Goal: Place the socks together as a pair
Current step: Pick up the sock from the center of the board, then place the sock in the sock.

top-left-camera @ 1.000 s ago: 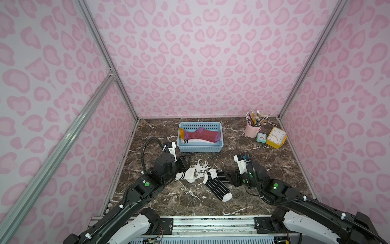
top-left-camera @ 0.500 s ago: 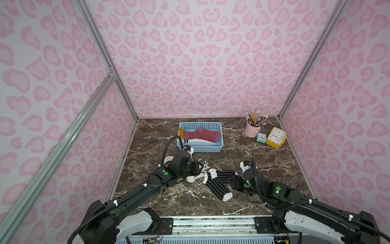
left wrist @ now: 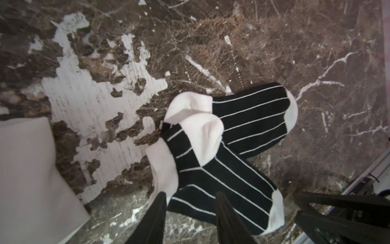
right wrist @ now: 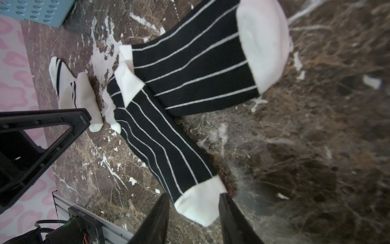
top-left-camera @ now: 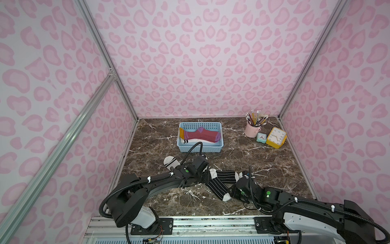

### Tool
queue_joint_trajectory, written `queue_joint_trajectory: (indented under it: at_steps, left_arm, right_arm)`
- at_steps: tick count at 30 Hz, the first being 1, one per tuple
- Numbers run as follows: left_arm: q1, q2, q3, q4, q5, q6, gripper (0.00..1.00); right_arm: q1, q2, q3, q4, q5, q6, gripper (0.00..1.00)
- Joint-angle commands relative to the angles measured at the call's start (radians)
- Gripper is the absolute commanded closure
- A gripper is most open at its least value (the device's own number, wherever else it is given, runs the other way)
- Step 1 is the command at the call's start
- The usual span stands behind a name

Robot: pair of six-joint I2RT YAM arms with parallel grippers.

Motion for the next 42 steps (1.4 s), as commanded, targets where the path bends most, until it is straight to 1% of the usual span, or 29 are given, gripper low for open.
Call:
queue_joint_trajectory:
  at_steps: [1,6,11,12,13,14,16,18,19,20,22,24,29,32,34,36,38,42]
  left_arm:
    - [0.000,0.031,0.011,0.054,-0.027,0.013,0.58]
    - [-0.001,0.061,0.008,0.080,-0.017,0.002,0.58]
    - [-0.001,0.084,0.007,0.081,-0.035,-0.002,0.62]
    - [-0.001,0.090,0.008,0.081,-0.033,-0.002,0.63]
    - [-0.002,0.095,0.010,0.084,-0.029,-0.002,0.71]
    - [-0.003,0.094,0.010,0.084,-0.027,-0.004,0.75]
    - [-0.003,0.077,0.019,0.068,-0.027,-0.001,0.86]
    - [-0.003,0.040,0.034,0.025,-0.051,-0.002,0.92]
    - [-0.003,0.014,0.043,0.005,-0.062,-0.002,0.94]
    - [-0.005,-0.013,0.050,-0.011,-0.070,-0.001,0.97]
    - [-0.007,-0.080,0.063,-0.036,-0.082,-0.015,0.97]
    - [-0.016,-0.140,0.072,-0.042,-0.084,-0.036,0.97]
    - [-0.043,-0.253,0.038,-0.039,-0.122,-0.125,0.97]
    - [-0.071,-0.289,-0.023,0.027,-0.148,-0.203,0.97]
    - [-0.097,-0.291,-0.059,0.089,-0.153,-0.255,0.97]
    - [-0.122,-0.279,-0.078,0.135,-0.177,-0.303,0.97]
    - [-0.143,-0.258,-0.089,0.182,-0.201,-0.340,0.97]
    - [-0.156,-0.203,-0.089,0.210,-0.257,-0.390,0.97]
  right_arm:
    - [0.003,0.028,-0.006,0.051,-0.018,0.019,0.57]
    - [0.005,0.083,-0.005,0.062,-0.036,0.015,0.57]
    - [0.007,0.118,-0.013,0.100,-0.048,0.011,0.62]
    - [0.007,0.124,-0.013,0.100,-0.045,0.010,0.64]
    - [0.008,0.128,-0.013,0.100,-0.040,0.009,0.67]
    - [0.007,0.131,-0.011,0.100,-0.036,0.007,0.71]
    - [0.007,0.129,0.005,0.083,-0.025,-0.002,0.86]
    - [0.007,0.118,0.030,0.058,-0.011,-0.020,0.97]
    - [0.007,0.109,0.045,0.043,0.002,-0.034,1.00]
    - [0.006,0.101,0.058,0.030,0.014,-0.051,1.00]
    - [-0.005,0.087,0.087,0.003,0.058,-0.090,1.00]
    - [-0.066,0.072,0.110,-0.018,0.030,-0.155,1.00]
    - [-0.275,-0.009,0.137,-0.039,-0.071,-0.331,1.00]
    - [-0.441,-0.029,0.136,-0.028,-0.193,-0.446,1.00]
    - [-0.528,-0.018,0.145,-0.027,-0.259,-0.513,1.00]
    - [-0.560,0.002,0.164,-0.039,-0.271,-0.561,1.00]
    - [-0.569,0.030,0.185,-0.048,-0.281,-0.596,1.00]
    - [-0.574,0.093,0.212,-0.041,-0.350,-0.624,1.00]
